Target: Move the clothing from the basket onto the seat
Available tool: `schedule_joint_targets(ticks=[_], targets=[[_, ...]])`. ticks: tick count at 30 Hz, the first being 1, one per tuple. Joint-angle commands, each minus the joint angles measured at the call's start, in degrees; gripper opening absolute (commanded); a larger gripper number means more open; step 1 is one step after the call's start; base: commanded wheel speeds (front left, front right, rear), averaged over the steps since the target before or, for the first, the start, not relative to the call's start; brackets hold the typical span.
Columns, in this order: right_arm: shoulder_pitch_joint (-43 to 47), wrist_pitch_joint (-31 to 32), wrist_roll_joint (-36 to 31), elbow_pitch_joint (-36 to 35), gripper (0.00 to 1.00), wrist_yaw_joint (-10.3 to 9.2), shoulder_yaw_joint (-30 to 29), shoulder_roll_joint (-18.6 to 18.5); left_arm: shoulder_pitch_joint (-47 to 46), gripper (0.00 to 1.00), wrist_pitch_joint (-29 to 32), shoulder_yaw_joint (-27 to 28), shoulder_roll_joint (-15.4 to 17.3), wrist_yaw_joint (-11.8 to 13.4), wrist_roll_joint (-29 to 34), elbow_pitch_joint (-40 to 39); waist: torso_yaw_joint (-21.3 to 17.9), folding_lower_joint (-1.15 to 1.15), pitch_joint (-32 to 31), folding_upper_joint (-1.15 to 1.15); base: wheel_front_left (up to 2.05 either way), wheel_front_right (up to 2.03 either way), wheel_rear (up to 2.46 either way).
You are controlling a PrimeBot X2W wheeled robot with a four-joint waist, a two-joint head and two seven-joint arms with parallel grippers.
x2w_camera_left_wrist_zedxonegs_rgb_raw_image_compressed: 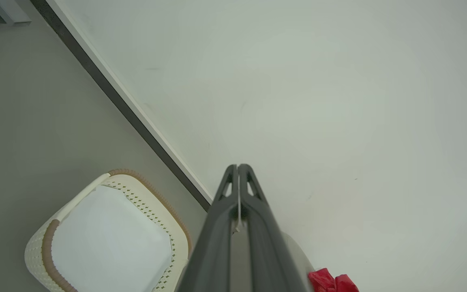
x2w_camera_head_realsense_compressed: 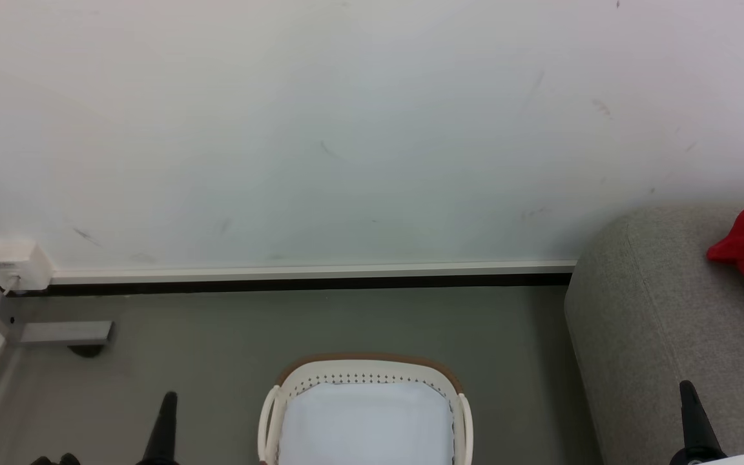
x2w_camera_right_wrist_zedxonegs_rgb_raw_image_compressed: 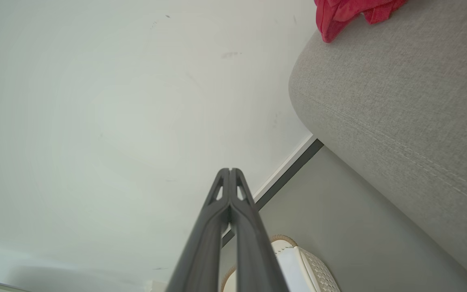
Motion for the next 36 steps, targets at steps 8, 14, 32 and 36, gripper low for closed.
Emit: schedule_joint_targets(ticks=[8, 14, 32, 36], targets=[[-1.7, 1.5, 6.2, -1.0, 0.00, -0.08, -0.7, -0.7, -2.0, 0.00, 1.6, 0.8, 0.2, -0.1, -6.0, -0.6, 0.0, 0.00, 0.3, 0.00, 0.00, 0.00, 0.00], [-1.9, 2.5, 9.7, -1.3, 0.00, -0.08, -0.9, -0.8, -2.5, 0.00, 2.5, 1.1, 0.2, -0.1, -9.2, -0.6, -0.1, 0.00, 0.4, 0.00, 0.00, 0.00, 0.00], [-2.9, 4.9, 18.9, -1.9, 0.00, -0.10, -1.6, -0.8, -4.1, 0.00, 5.0, 1.9, 0.1, -0.2, -17.7, -0.7, -0.1, -0.01, 1.0, 0.00, 0.00, 0.00, 0.00], [-3.2, 5.4, 21.0, -2.1, 0.00, -0.11, -1.7, -0.8, -4.5, 0.00, 5.4, 2.1, 0.0, -0.2, -19.7, -0.7, -0.1, -0.01, 1.1, 0.00, 0.00, 0.00, 0.00]])
